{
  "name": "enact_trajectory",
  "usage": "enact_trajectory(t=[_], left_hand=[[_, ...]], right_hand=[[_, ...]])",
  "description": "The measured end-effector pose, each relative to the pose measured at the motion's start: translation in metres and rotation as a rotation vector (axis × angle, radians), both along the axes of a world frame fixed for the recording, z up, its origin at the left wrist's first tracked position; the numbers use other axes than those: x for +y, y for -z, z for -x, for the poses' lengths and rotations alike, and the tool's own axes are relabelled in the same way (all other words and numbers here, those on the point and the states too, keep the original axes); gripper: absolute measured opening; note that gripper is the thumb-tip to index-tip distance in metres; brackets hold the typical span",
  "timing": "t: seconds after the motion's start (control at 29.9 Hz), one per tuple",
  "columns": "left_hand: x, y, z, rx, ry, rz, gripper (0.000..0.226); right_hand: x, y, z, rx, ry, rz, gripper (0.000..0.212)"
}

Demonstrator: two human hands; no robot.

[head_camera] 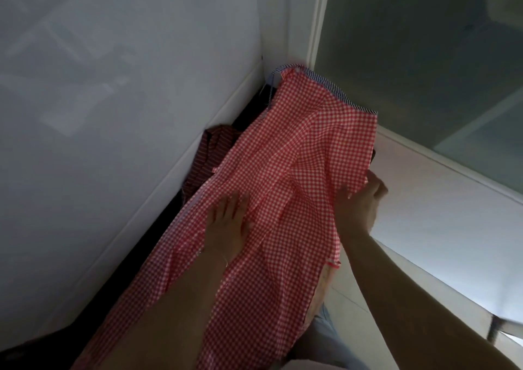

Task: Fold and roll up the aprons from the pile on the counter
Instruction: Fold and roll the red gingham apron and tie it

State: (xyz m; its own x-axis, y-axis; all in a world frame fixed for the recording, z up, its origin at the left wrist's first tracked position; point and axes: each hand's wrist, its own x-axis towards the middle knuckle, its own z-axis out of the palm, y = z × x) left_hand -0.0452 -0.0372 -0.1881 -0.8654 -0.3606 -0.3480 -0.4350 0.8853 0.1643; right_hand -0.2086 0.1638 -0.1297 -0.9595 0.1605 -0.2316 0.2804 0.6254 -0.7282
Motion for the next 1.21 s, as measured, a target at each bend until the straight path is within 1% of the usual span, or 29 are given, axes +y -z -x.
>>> enact_trajectory(t=[0.03,0.07,0.1,0.13,0.17,0.2,0.23,0.27,0.33,0.44,0.47,0.54,0.6,0.67,0.77,0.84,0.87,0.94,0.97,1.0,1.07,1.17,1.21], left_hand=[[0.003,-0.001,-0.006,0.056,-0.017,-0.006,0.069],[0.006,0.0,-0.013,0.107,-0.05,-0.013,0.064],[0.011,0.0,-0.022,0.146,-0.098,-0.014,0.061],[0.016,0.001,-0.032,0.16,-0.148,-0.02,0.059],[0.022,0.002,-0.042,0.157,-0.19,-0.03,0.059],[0.027,0.003,-0.053,0.145,-0.229,-0.04,0.059],[0.032,0.006,-0.065,0.113,-0.272,-0.042,0.061],[0.036,0.007,-0.078,0.077,-0.325,-0.031,0.063],[0.04,0.007,-0.103,0.008,-0.462,0.007,0.064],[0.038,0.003,-0.13,-0.061,-0.663,0.025,0.075],[0.037,0.002,-0.139,-0.075,-0.741,0.021,0.078],[0.038,0.0,-0.151,-0.074,-0.837,-0.014,0.076],[0.039,0.0,-0.167,-0.069,-0.808,0.018,0.072],[0.04,0.0,-0.173,-0.057,-0.652,0.013,0.069],[0.04,0.006,-0.168,-0.02,-0.335,-0.031,0.058],[0.036,0.011,-0.161,-0.095,-0.225,-0.063,0.06],[0.037,0.016,-0.161,-0.121,-0.205,-0.06,0.064],[0.038,0.021,-0.161,-0.172,-0.194,-0.053,0.074],[0.039,0.02,-0.161,-0.196,-0.2,-0.068,0.079],[0.038,0.02,-0.161,-0.209,-0.208,-0.08,0.081],[0.037,0.018,-0.157,-0.229,-0.213,-0.104,0.081],[0.038,0.014,-0.156,-0.258,-0.204,-0.112,0.072],[0.038,0.013,-0.156,-0.269,-0.19,-0.104,0.068]], right_hand=[[-0.007,0.0,-0.011,0.166,-0.139,-0.037,0.046],[-0.016,0.002,-0.021,0.298,-0.332,-0.052,0.045],[-0.027,0.006,-0.031,0.37,-0.559,-0.06,0.045],[-0.04,0.009,-0.041,0.394,-0.788,-0.056,0.048],[-0.051,0.014,-0.049,0.371,-0.994,-0.062,0.053],[-0.063,0.019,-0.056,0.336,-1.16,-0.092,0.057],[-0.072,0.023,-0.062,0.27,-1.297,-0.17,0.06],[-0.079,0.029,-0.066,0.186,-1.406,-0.285,0.064],[-0.086,0.041,-0.064,0.046,-1.539,-0.479,0.075],[-0.09,0.051,-0.054,0.029,-1.603,-0.6,0.086],[-0.092,0.054,-0.053,0.032,-1.601,-0.618,0.089],[-0.095,0.057,-0.052,0.024,-1.574,-0.634,0.093],[-0.098,0.059,-0.057,0.032,-1.575,-0.633,0.094],[-0.098,0.059,-0.058,0.051,-1.562,-0.636,0.093],[-0.1,0.057,-0.06,0.081,-1.516,-0.621,0.094],[-0.098,0.053,-0.062,0.168,-1.44,-0.545,0.089],[-0.089,0.051,-0.066,0.243,-1.385,-0.477,0.083],[-0.069,0.047,-0.072,0.438,-1.193,-0.276,0.061],[-0.055,0.045,-0.076,0.503,-1.043,-0.174,0.05],[-0.041,0.044,-0.08,0.513,-0.883,-0.102,0.04],[-0.012,0.042,-0.089,0.455,-0.598,-0.009,0.029],[0.024,0.05,-0.116,0.282,-0.334,0.081,0.028],[0.034,0.054,-0.13,0.204,-0.205,0.135,0.03]])
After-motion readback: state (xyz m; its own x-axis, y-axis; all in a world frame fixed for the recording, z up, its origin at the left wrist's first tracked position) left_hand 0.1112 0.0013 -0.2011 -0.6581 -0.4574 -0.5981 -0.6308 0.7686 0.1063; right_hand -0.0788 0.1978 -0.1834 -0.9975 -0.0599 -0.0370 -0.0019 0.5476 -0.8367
